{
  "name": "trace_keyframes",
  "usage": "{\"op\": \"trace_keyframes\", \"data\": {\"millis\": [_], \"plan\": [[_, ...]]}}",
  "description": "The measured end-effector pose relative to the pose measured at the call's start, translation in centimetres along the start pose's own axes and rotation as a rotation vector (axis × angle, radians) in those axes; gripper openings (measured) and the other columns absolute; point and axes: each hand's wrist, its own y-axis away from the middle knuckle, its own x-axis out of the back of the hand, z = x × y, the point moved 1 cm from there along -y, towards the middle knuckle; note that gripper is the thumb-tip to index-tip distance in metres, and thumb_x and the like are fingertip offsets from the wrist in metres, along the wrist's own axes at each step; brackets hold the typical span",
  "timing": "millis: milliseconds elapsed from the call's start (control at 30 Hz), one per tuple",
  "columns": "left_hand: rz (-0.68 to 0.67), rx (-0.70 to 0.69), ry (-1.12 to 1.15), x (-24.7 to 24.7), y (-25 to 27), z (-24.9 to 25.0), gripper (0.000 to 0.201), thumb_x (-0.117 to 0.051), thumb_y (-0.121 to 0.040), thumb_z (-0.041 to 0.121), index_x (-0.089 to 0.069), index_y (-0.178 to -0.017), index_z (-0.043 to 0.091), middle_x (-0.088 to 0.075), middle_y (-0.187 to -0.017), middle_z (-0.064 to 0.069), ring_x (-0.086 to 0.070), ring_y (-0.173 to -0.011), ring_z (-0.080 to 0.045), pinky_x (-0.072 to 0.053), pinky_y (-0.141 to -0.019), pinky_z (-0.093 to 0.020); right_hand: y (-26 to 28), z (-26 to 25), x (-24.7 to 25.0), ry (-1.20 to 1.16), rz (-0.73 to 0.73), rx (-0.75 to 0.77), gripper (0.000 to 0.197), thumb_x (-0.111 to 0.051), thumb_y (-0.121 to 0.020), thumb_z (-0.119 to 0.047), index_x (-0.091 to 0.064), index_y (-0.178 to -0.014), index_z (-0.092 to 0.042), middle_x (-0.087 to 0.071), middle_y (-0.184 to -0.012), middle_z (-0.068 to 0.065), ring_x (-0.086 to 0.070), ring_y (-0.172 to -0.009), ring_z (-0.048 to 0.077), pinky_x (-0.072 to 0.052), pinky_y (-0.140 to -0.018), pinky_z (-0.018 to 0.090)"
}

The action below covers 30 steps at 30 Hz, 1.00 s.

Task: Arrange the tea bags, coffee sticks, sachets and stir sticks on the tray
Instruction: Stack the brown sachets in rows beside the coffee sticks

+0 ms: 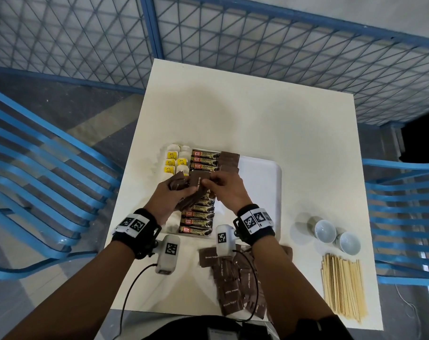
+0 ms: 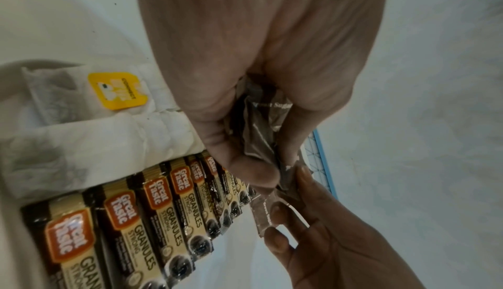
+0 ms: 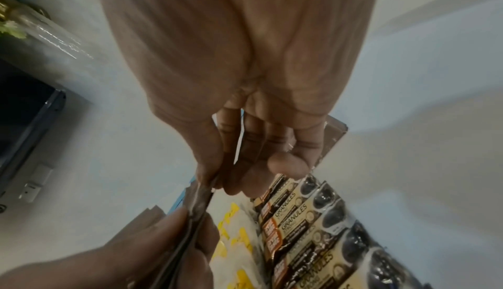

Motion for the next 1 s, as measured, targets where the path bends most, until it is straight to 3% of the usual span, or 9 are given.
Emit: {"op": "trace_keyframes", "data": {"millis": [100, 200, 300, 400, 500, 600, 733, 867, 1000], "plan": [[0.033, -0.002, -0.054, -0.3, 0.0, -0.2, 0.023, -0.080, -0.083, 0.002, -0.071, -0.099, 0.017, -0.074, -0.091, -0.012, -0.070, -0.076, -0.030, -0.053, -0.050, -0.031, -0.1, -0.2, -0.1, -0.016, 0.045, -0.030, 0.010, -0.069, -0.093, -0.014, -0.072, -0.098, -0.007, -0.069, -0.078, 0.001, -0.062, -0.056, 0.001, -0.045, -0.054, 0.014], [0.061, -0.004, -0.052, -0.4, 0.1, 0.0, 0.015, -0.079, -0.088, 0.018, -0.072, -0.100, 0.015, -0.074, -0.088, -0.011, -0.070, -0.074, -0.027, -0.052, -0.050, -0.031, 0.0, -0.8, 0.2, 0.061, 0.079, 0.019, 0.012, -0.068, -0.091, -0.016, -0.075, -0.101, -0.013, -0.068, -0.083, -0.008, -0.061, -0.071, -0.005, -0.046, -0.064, 0.009], [0.091, -0.009, -0.033, -0.4, 0.2, 0.6, 0.028, -0.078, -0.089, 0.030, -0.073, -0.107, 0.009, -0.076, -0.091, -0.011, -0.071, -0.076, -0.024, -0.053, -0.053, -0.029, 0.3, -1.3, 0.5, 0.132, -0.018, 0.100, 0.016, -0.068, -0.090, -0.014, -0.078, -0.103, -0.015, -0.069, -0.086, -0.011, -0.060, -0.075, -0.006, -0.045, -0.070, 0.007], [0.121, -0.043, -0.084, -0.4, -0.1, 0.9, 0.016, -0.079, -0.088, 0.020, -0.075, -0.098, 0.008, -0.074, -0.084, -0.009, -0.069, -0.070, -0.021, -0.052, -0.052, -0.026, 0.4, -1.6, 0.5, 0.190, -0.105, 0.140, 0.012, -0.073, -0.089, -0.019, -0.079, -0.099, -0.015, -0.069, -0.082, -0.013, -0.060, -0.073, -0.006, -0.045, -0.070, 0.010], [0.157, -0.078, -0.107, -0.2, -0.3, 0.7, 0.005, -0.077, -0.089, 0.014, -0.074, -0.091, 0.011, -0.071, -0.078, -0.010, -0.066, -0.061, -0.022, -0.048, -0.045, -0.026, 0.1, -1.4, 0.8, 0.144, -0.052, 0.093, 0.011, -0.077, -0.087, -0.023, -0.079, -0.094, -0.014, -0.069, -0.077, -0.012, -0.058, -0.066, -0.011, -0.044, -0.064, 0.007], [0.191, -0.089, -0.087, -0.2, -0.4, 0.4, 0.012, -0.075, -0.091, 0.016, -0.073, -0.097, 0.007, -0.070, -0.077, -0.014, -0.064, -0.054, -0.025, -0.046, -0.041, -0.026, -0.1, -0.7, 1.1, 0.152, 0.016, 0.049, 0.012, -0.071, -0.092, -0.025, -0.078, -0.095, -0.015, -0.065, -0.071, -0.014, -0.057, -0.058, -0.011, -0.039, -0.057, 0.006], [0.127, -0.042, -0.080, -0.1, -0.2, 0.1, 0.021, -0.075, -0.090, 0.011, -0.070, -0.109, 0.003, -0.072, -0.085, -0.018, -0.070, -0.063, -0.028, -0.051, -0.044, -0.029, -0.5, 0.2, 0.9, 0.153, 0.068, 0.017, 0.016, -0.068, -0.094, -0.029, -0.078, -0.098, -0.018, -0.062, -0.066, -0.018, -0.056, -0.053, -0.006, -0.041, -0.060, 0.012], [0.089, -0.012, -0.049, 0.1, 0.0, 0.1, 0.022, -0.076, -0.085, 0.000, -0.070, -0.104, 0.010, -0.073, -0.091, -0.016, -0.070, -0.067, -0.030, -0.051, -0.046, -0.029, -0.7, 0.7, 0.9, 0.116, 0.140, 0.012, 0.021, -0.071, -0.092, -0.033, -0.080, -0.099, -0.016, -0.061, -0.064, -0.019, -0.055, -0.055, -0.002, -0.042, -0.063, 0.017], [0.120, -0.025, -0.060, -0.2, -0.1, 0.2, 0.022, -0.075, -0.086, -0.002, -0.070, -0.106, 0.005, -0.073, -0.088, -0.016, -0.070, -0.062, -0.025, -0.051, -0.044, -0.029, -0.1, 0.6, 0.7, 0.069, 0.140, -0.002, 0.023, -0.066, -0.096, -0.032, -0.078, -0.103, -0.014, -0.064, -0.067, -0.011, -0.056, -0.048, -0.005, -0.042, -0.055, 0.012]]}}
